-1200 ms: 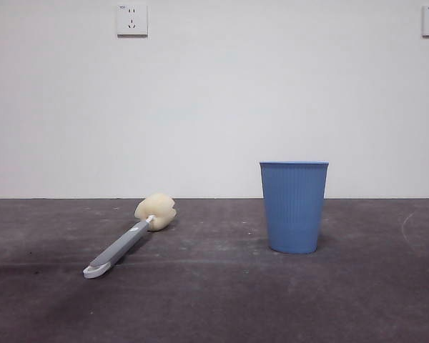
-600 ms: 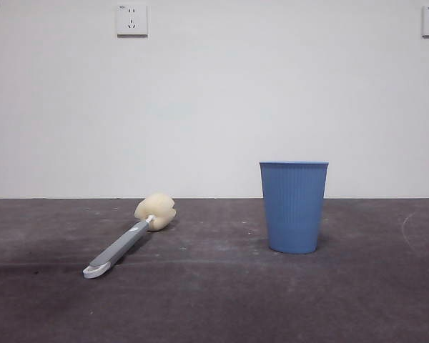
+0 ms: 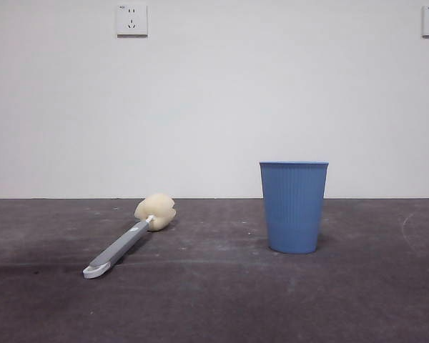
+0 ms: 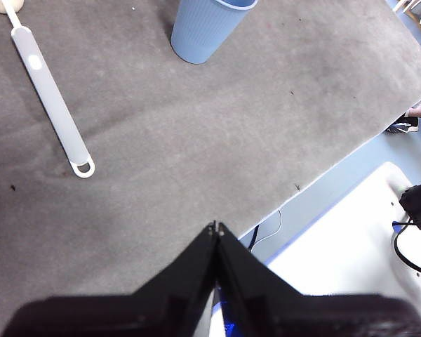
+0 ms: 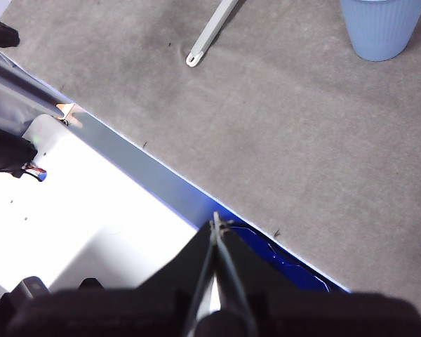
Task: Pick up the cup brush,pick up the cup,insert the brush into the cup,clean the cup,put the cup brush back,put the cup back to the fixed position on the table
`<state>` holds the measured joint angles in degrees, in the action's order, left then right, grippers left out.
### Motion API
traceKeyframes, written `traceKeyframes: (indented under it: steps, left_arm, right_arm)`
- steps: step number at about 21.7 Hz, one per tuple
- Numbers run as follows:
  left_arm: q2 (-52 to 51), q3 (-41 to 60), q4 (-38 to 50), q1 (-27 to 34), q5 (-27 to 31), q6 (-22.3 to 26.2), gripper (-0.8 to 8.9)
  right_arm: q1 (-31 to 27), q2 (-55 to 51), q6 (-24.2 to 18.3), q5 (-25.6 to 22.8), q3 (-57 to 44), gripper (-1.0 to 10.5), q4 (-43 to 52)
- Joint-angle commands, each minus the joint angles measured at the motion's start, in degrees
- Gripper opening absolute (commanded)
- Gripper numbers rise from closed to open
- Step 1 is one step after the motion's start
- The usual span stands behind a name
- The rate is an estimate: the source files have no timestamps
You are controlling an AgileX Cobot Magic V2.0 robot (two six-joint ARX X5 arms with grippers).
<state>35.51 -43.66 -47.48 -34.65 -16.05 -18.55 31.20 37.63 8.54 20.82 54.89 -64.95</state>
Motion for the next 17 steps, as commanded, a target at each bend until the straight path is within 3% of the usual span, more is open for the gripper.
traceKeyframes:
  steps: [1, 8, 10, 13, 15, 17]
  left_arm:
    - [0.0, 0.3, 0.2, -0.1, 0.0, 0.8, -0.04]
    - [0.0, 0.3, 0.2, -0.1, 0.0, 0.9, -0.04]
    - [0.0, 0.3, 0.5, -0.1, 1.2, 3.4, -0.04]
    - [-0.5, 0.4, 7.3, -0.6, 9.5, 10.2, -0.04]
    - [-1.6, 0.4, 16.0, 0.7, 15.9, 18.7, -0.04]
    - [-2.8, 0.6, 23.6, 4.5, 15.8, 25.5, -0.03]
  right_arm:
    - [0.1, -0.1, -0.5, -0.2, -0.1, 0.0, 0.1]
    - [0.1, -0.1, -0.5, -0.2, -0.1, 0.0, 0.1]
    - [0.1, -0.1, -0.5, -0.2, -0.1, 0.0, 0.1]
    - [0.1, -0.1, -0.5, -0.2, -0.1, 0.0, 0.1]
    - [0.1, -0.1, -0.5, -0.2, -0.1, 0.0, 0.1]
    - [0.1, -0.1, -0.5, -0.2, -0.1, 0.0, 0.1]
